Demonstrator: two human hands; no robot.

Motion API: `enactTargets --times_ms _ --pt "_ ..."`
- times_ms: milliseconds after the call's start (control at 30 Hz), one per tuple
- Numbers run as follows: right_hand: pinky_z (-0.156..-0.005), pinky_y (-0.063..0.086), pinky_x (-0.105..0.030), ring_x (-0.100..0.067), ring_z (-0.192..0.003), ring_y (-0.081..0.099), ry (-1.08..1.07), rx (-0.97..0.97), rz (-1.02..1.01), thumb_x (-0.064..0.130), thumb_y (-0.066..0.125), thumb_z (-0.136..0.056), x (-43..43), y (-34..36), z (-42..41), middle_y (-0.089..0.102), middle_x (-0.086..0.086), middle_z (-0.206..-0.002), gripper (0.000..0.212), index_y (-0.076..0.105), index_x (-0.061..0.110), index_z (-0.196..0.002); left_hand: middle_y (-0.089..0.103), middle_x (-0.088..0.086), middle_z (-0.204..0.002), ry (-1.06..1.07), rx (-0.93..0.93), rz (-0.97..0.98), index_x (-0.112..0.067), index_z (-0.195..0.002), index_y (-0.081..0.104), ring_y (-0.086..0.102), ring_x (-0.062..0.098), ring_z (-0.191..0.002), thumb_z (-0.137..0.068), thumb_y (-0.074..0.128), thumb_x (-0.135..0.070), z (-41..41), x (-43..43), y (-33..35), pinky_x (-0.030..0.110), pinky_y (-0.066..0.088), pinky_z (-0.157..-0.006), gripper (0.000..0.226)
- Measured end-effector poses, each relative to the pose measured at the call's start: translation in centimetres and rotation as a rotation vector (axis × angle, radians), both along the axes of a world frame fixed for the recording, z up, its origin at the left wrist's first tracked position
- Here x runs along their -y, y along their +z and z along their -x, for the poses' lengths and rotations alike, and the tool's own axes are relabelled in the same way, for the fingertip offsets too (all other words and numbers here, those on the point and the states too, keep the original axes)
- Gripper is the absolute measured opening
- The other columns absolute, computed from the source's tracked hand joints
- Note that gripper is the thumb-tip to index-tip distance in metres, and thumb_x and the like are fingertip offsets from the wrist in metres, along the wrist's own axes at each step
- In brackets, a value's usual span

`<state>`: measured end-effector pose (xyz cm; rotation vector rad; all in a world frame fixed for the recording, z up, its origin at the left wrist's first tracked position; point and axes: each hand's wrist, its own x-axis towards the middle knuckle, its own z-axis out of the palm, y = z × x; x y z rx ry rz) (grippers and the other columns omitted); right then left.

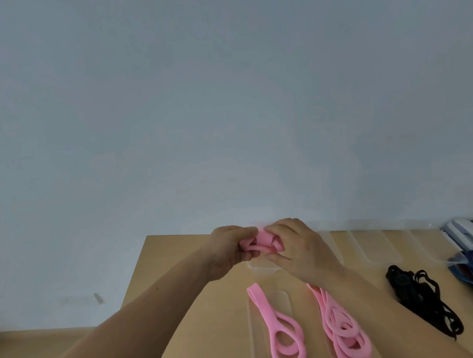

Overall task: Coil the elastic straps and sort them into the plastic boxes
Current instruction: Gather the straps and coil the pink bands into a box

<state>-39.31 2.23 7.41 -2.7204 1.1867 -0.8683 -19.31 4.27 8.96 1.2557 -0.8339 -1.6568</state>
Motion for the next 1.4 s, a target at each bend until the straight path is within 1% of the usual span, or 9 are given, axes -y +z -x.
enactTargets --times_ms 333,533,633,767,867,1033,1100,1233,1400 --pt "-0.079 0.052 -0.03 -0.022 -0.092 0.064 -0.011 -0.15 -0.097 0.025 0.076 -0.078 3.8 -4.2 0.9 0.069 0.0 -0.103 0.033 0.069 0.015 -0.108 0.066 0.01 -0.091 -0.035 0.338 0.068 -0.001 -0.105 0.063 0.066 0.021 -0.066 -0.096 0.059 -0.021 0.9 3.1 -5.6 0.028 0.05 -0.054 0.022" --pt "-0.074 0.058 -0.038 -0.031 -0.093 0.068 0.022 -0.208 -0.219 0.013 0.08 -0.071 8.7 -7.6 2.2 0.069 -0.007 -0.118 0.038 0.073 0.011 -0.108 0.056 0.004 -0.127 -0.061 0.944 0.114 -0.013 -0.135 0.054 0.058 0.018 -0.103 -0.095 0.054 -0.02 1.2 6.1 -10.2 0.025 0.048 -0.081 0.04" --pt "-0.078 0.054 -0.037 -0.03 -0.109 0.065 0.077 -0.251 -0.263 0.023 0.072 -0.082 11.1 -9.7 1.9 0.06 -0.007 -0.137 0.033 0.069 0.014 -0.114 0.047 0.008 -0.14 -0.18 1.078 0.106 -0.013 -0.139 0.051 0.055 0.025 -0.119 -0.095 0.053 -0.018 2.2 7.7 -12.0 0.035 0.044 -0.101 0.044" --pt "-0.07 0.056 -0.041 -0.033 -0.11 0.064 0.149 -0.372 -0.284 0.027 0.064 -0.089 13.1 -12.2 1.3 0.06 -0.01 -0.134 0.031 0.066 0.013 -0.117 0.045 0.008 -0.142 -0.26 1.182 0.088 -0.013 -0.138 0.052 0.049 0.025 -0.126 -0.097 0.051 -0.02 3.3 9.3 -13.9 0.035 0.041 -0.104 0.042" --pt "-0.09 0.052 -0.041 -0.023 -0.141 0.037 0.15 -0.434 -0.31 0.033 0.054 -0.095 14.0 -13.5 1.1 0.054 -0.003 -0.14 0.035 0.06 0.016 -0.125 0.051 0.007 -0.135 -0.264 1.243 0.102 -0.013 -0.132 0.059 0.049 0.025 -0.122 -0.096 0.05 -0.017 3.7 9.7 -15.1 0.035 0.043 -0.1 0.037" --pt "-0.098 0.044 -0.033 -0.019 -0.147 0.024 0.088 -0.466 -0.339 0.028 0.045 -0.098 15.1 -14.9 0.8 0.028 -0.002 -0.159 0.042 0.046 0.022 -0.139 0.051 0.001 -0.129 -0.28 1.328 0.215 -0.018 -0.132 0.059 0.048 0.021 -0.119 -0.089 0.052 -0.007 3.7 9.5 -16.5 0.021 0.036 -0.089 0.044" --pt "-0.099 0.045 -0.037 -0.026 -0.149 0.019 0.129 -0.511 -0.305 0.027 0.046 -0.098 15.1 -15.2 0.5 0.036 -0.01 -0.152 0.046 0.043 0.017 -0.143 0.051 0.0 -0.127 -0.298 1.353 0.259 -0.019 -0.131 0.058 0.047 0.02 -0.117 -0.089 0.051 -0.005 3.8 9.4 -16.8 0.023 0.039 -0.09 0.046" --pt "-0.071 0.058 -0.041 -0.041 -0.136 0.043 0.126 -0.4 -0.223 0.019 0.059 -0.086 14.8 -15.2 0.3 0.056 -0.023 -0.128 0.044 0.059 0.009 -0.129 0.05 0.001 -0.133 -0.359 1.535 0.343 -0.023 -0.134 0.054 0.04 0.025 -0.125 -0.089 0.044 -0.008 4.2 9.5 -17.2 0.03 0.037 -0.095 0.048" --pt "-0.101 0.046 -0.041 -0.033 -0.147 0.026 0.122 -0.457 -0.327 0.019 0.069 -0.083 15.0 -15.3 0.8 0.038 -0.019 -0.149 0.069 0.042 0.016 -0.146 0.035 -0.002 -0.154 -0.494 1.686 0.375 -0.024 -0.141 0.044 0.012 0.028 -0.148 -0.098 0.036 -0.025 4.5 9.7 -17.8 0.048 0.01 -0.116 0.044"
